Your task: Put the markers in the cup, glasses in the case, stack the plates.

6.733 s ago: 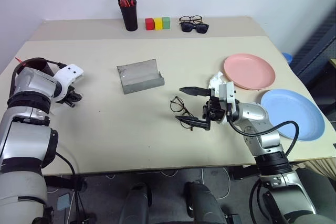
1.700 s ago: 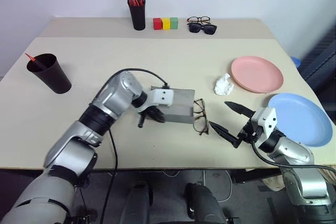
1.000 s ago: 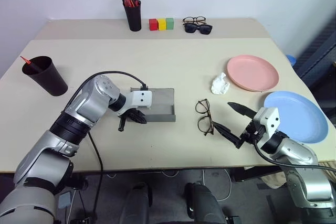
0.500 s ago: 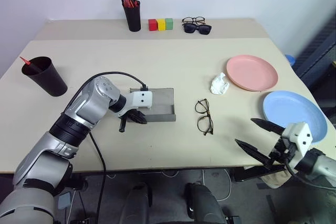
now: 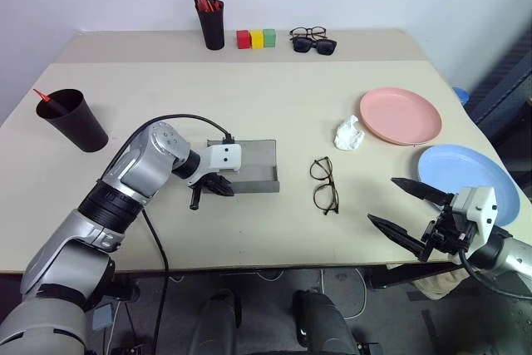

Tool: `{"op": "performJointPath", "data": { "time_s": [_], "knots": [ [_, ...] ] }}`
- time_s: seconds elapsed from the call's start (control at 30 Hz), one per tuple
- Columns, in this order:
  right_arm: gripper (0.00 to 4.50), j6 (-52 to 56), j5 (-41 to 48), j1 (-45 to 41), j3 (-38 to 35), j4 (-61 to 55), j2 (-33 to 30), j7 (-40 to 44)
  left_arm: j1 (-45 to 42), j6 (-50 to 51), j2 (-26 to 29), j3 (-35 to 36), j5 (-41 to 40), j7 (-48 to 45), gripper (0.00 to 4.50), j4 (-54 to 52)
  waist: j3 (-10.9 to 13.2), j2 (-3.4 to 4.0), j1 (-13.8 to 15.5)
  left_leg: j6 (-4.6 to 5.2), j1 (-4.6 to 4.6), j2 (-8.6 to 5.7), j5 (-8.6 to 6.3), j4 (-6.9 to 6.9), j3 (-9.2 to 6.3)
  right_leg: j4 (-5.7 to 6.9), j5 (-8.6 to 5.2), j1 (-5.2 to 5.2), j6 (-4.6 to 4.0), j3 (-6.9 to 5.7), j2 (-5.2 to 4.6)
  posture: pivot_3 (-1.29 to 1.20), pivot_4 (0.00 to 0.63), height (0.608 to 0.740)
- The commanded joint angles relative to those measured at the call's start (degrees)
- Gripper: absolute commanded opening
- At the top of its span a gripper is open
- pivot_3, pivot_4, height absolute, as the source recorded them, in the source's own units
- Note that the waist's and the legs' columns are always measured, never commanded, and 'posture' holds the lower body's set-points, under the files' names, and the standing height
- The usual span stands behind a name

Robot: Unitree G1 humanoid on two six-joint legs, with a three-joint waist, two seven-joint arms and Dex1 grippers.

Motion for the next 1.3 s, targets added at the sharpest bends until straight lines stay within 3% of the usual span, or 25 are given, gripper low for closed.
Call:
{"op": "performJointPath", "data": {
  "time_s": [0.03,0.17,0.33,0.43,0.63,0.8,1.3],
  "knots": [
    [4.5,0.14,0.98,-1.0,-0.4,-1.49,-0.34,-0.04,0.34,-0.15,0.31,1.29,-0.66,0.75,1.89,-0.74,0.0,0.0,0.05,0.0,0.0,0.0,0.0,0.0,0.0,0.0,0.01,0.0,-0.01,0.0,0.0,0.0,0.15,0.74],
    [4.5,3.93,1.87,-2.2,0.49,-0.77,-1.09,-0.62,0.64,1.18,0.5,2.22,-2.26,0.89,3.79,-2.23,0.0,0.0,-0.05,0.0,0.0,0.0,0.0,0.02,0.0,0.0,0.01,0.0,-0.01,0.0,0.0,0.0,0.15,0.74],
    [4.5,13.49,5.96,-6.59,3.99,0.43,-1.88,-0.62,1.23,3.89,0.92,5.98,-5.53,2.16,3.79,-4.96,0.01,-0.01,-0.24,0.0,0.0,0.01,0.0,0.0,-0.01,0.0,0.04,-0.01,-0.06,0.0,0.0,0.0,0.15,0.74],
    [4.5,20.73,7.37,-11.33,8.34,3.1,-1.93,-1.1,4.08,0.47,-0.76,14.96,-11.09,7.32,3.79,-8.68,0.01,-0.01,-0.38,0.0,0.0,0.02,0.0,0.0,0.0,0.02,0.06,-0.03,-0.09,0.0,0.01,0.0,0.15,0.74],
    [4.5,26.93,6.71,-21.45,15.25,12.14,-0.26,1.38,9.27,0.66,3.37,21.66,-20.65,2.82,3.79,-15.89,0.02,-0.05,-0.35,0.01,-0.02,0.02,0.0,-0.03,0.01,-0.01,0.06,-0.04,-0.09,0.0,0.0,0.0,0.15,0.74],
    [4.5,27.61,4.4,-28.79,19.02,21.22,1.54,3.35,15.45,3.21,8.14,27.11,-30.08,-1.53,3.79,-21.69,0.03,-0.02,-0.54,0.01,0.0,0.03,0.0,-0.03,0.02,0.0,0.07,-0.05,-0.1,0.0,0.02,0.0,0.15,0.74],
    [4.5,22.62,-3.3,-39.25,24.09,35.71,5.38,9.39,29.18,1.43,12.62,32.34,-32.82,7.25,3.79,-31.26,0.03,0.0,-0.6,0.01,0.01,0.03,0.0,-0.05,0.03,0.02,0.07,-0.08,-0.08,0.0,0.03,0.0,0.15,0.74]
  ]
}}
